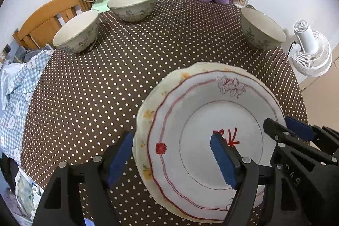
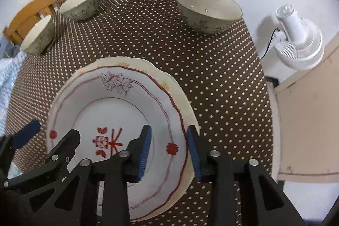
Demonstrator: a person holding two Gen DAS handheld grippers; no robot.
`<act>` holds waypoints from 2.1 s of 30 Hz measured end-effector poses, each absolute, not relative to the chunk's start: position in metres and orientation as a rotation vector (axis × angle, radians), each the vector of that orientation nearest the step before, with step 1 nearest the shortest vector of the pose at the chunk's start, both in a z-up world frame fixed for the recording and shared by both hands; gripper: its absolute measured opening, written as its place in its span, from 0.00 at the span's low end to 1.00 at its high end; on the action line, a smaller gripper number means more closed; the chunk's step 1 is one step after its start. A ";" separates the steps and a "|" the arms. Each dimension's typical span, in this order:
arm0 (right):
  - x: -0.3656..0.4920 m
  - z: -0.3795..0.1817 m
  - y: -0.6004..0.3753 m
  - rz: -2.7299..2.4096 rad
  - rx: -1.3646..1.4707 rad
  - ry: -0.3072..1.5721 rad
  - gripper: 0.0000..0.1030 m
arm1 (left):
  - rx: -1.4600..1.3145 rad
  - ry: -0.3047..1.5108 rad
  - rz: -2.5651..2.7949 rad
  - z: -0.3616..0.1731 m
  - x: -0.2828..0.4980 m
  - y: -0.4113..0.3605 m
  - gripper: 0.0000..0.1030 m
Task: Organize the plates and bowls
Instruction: 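Carry the plate stack with both tools and lower it onto the table, then open both tools to release the plate stack, then reach both tools to the large grey bowl and grasp its rim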
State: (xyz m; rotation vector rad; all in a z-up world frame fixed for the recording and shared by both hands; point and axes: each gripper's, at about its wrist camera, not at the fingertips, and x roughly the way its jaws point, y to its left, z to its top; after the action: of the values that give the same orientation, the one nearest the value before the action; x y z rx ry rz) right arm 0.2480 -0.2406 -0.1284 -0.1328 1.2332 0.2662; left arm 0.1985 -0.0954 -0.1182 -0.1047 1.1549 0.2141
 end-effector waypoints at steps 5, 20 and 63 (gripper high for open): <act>0.249 -0.108 -0.240 0.317 -0.048 1.189 0.57 | -0.138 1.124 0.247 -0.099 0.193 -0.076 0.90; 0.222 -0.059 -0.155 0.281 -0.009 1.106 0.66 | -0.134 1.049 0.182 -0.057 0.179 0.014 0.92; 0.350 -0.099 0.071 0.239 0.036 1.079 0.39 | -0.028 1.030 0.176 -0.110 0.322 0.185 0.42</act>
State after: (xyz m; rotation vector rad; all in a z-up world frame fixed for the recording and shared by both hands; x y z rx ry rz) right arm 0.3501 0.0713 -0.0987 0.0361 1.0785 0.2395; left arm 0.3224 0.1848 -0.1104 -0.0283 1.0296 0.1764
